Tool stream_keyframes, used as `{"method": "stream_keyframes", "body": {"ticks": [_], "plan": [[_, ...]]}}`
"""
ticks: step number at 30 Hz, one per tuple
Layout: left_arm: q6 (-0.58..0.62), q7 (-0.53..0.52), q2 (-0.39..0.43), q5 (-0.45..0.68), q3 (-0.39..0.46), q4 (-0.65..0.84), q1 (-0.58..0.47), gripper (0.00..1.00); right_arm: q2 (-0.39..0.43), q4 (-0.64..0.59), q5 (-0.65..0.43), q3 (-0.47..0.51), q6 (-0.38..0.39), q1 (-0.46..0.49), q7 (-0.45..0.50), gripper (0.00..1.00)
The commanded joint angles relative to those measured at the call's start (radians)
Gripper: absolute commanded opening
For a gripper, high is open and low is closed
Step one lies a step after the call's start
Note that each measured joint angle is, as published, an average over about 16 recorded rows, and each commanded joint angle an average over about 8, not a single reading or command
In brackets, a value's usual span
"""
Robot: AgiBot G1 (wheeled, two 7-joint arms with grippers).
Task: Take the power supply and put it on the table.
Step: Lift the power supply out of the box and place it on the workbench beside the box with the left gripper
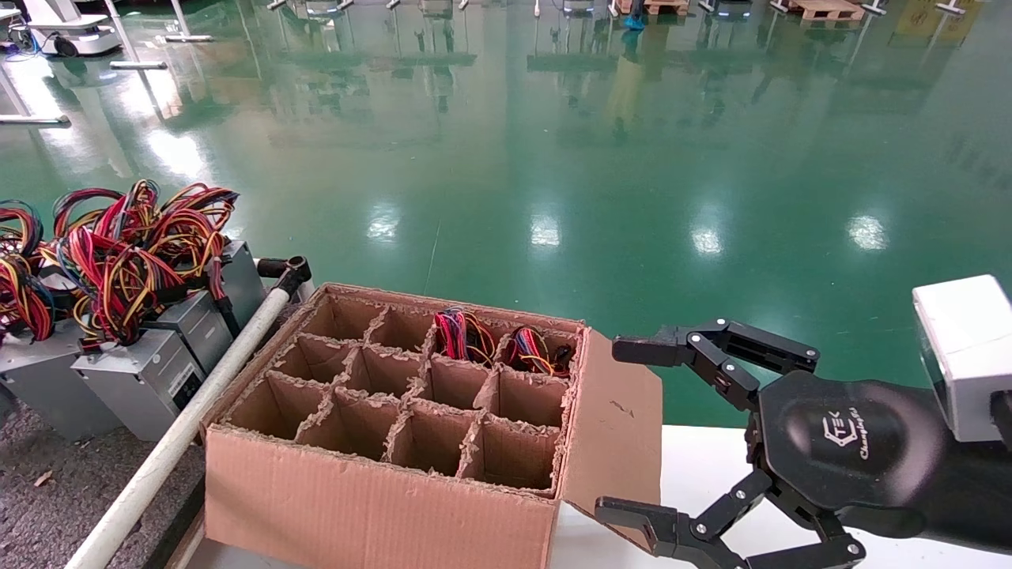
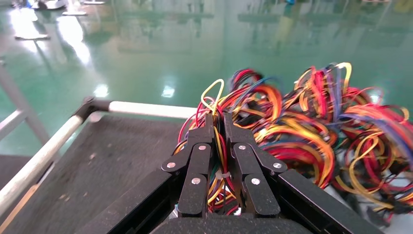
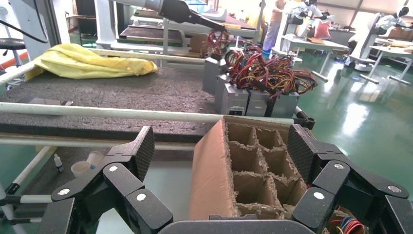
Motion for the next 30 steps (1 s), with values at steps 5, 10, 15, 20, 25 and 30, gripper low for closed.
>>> {"method": "stream_keyframes", "body": {"ticks": [5, 10, 15, 20, 25, 30], "plan": [[-0.01, -0.002, 0.025, 0.008, 0.005, -0.005, -0.002, 0.0, 0.0, 0.0, 0.0, 0.0, 0.0, 0.0, 0.0, 1.0], [-0.014, -0.016, 0.034, 0.009, 0.006, -0.001, -0.007, 0.0, 0.0, 0.0, 0.0, 0.0, 0.0, 0.0, 0.0, 1.0], [0.001, -0.039, 0.03, 0.008, 0.005, 0.007, -0.012, 0.0, 0.0, 0.0, 0.0, 0.0, 0.0, 0.0, 0.0, 1.0], [0.026, -0.063, 0.023, 0.004, 0.003, 0.017, -0.011, 0.0, 0.0, 0.0, 0.0, 0.0, 0.0, 0.0, 0.0, 1.0], [0.043, -0.075, 0.024, 0.0, 0.0, 0.027, -0.001, 0.0, 0.0, 0.0, 0.0, 0.0, 0.0, 0.0, 0.0, 1.0], [0.032, -0.079, 0.036, -0.013, -0.01, 0.035, 0.013, 0.0, 0.0, 0.0, 0.0, 0.0, 0.0, 0.0, 0.0, 1.0]]}}
